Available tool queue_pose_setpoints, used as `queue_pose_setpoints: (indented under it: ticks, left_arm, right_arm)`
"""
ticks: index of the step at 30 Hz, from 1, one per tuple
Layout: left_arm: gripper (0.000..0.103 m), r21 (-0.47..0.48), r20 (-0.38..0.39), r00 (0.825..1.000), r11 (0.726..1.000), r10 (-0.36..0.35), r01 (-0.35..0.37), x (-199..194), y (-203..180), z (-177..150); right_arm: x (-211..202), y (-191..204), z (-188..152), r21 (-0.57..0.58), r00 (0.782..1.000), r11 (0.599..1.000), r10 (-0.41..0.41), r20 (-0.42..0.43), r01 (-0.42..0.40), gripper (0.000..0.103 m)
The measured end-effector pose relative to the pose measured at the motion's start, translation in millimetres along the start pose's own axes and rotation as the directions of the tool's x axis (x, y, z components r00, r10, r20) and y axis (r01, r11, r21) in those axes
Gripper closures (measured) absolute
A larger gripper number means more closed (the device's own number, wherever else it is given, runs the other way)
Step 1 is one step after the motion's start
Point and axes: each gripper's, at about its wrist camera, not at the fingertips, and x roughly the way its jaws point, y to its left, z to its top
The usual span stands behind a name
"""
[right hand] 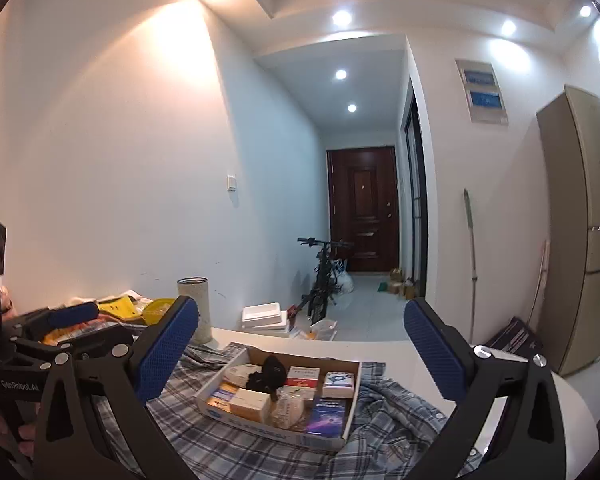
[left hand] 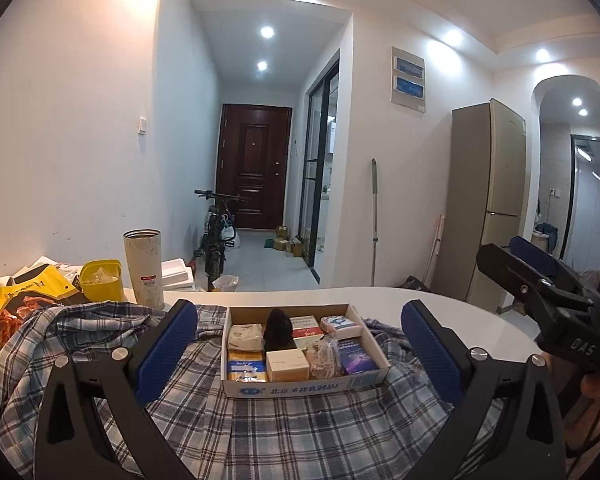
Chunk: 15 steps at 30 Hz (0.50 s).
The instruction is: Organize objects
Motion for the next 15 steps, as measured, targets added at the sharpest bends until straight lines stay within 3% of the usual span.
queue_pose_setpoints:
  ticks: [3,5,6,10,12,15]
  left_arm:
    - [0.0,-0.014,0.022,0.997,0.997,0.078,-0.077,8.9,5.1,-22.8]
    - [0.0,-0.043,0.063,0.981,0.982,0.184,-0.181,13.0,14.5,-33.2]
    - [0.0,-0.065,0.068,0.977,0.978,0.203,-0.199,15.3,20.1,-36.8]
    - [0.0,-0.127,0.073,0.972,0.968,0.225,-0.215,22.6,40.9,-45.8]
    - [0.0,-0.107,0.123,0.951,0.957,0.282,-0.27,20.2,38.5,-49.3]
    - [0.0,-0.03,0.149,0.959,0.97,0.241,-0.239,19.8,24.5,-51.1]
  right_arm:
    - [0.5,0.3,-14.9,0.012,1.0,1.0,0.02,-0.014,-0.02,0.0]
    - [-1.0,0.3,-22.4,-0.003,1.0,1.0,0.002,0.01,-0.002,0.0]
    - [-0.4,-0.2,-26.6,-0.012,1.0,1.0,-0.018,0.025,0.018,0.0]
    - [6.2,-9.8,-43.8,0.008,0.997,0.998,-0.055,0.061,0.054,0.0]
    - [9.7,-15.1,-52.6,0.015,0.994,0.996,-0.086,0.063,0.086,0.0]
    - [20.6,-24.6,-55.8,0.045,0.998,0.997,-0.067,-0.004,0.067,0.0]
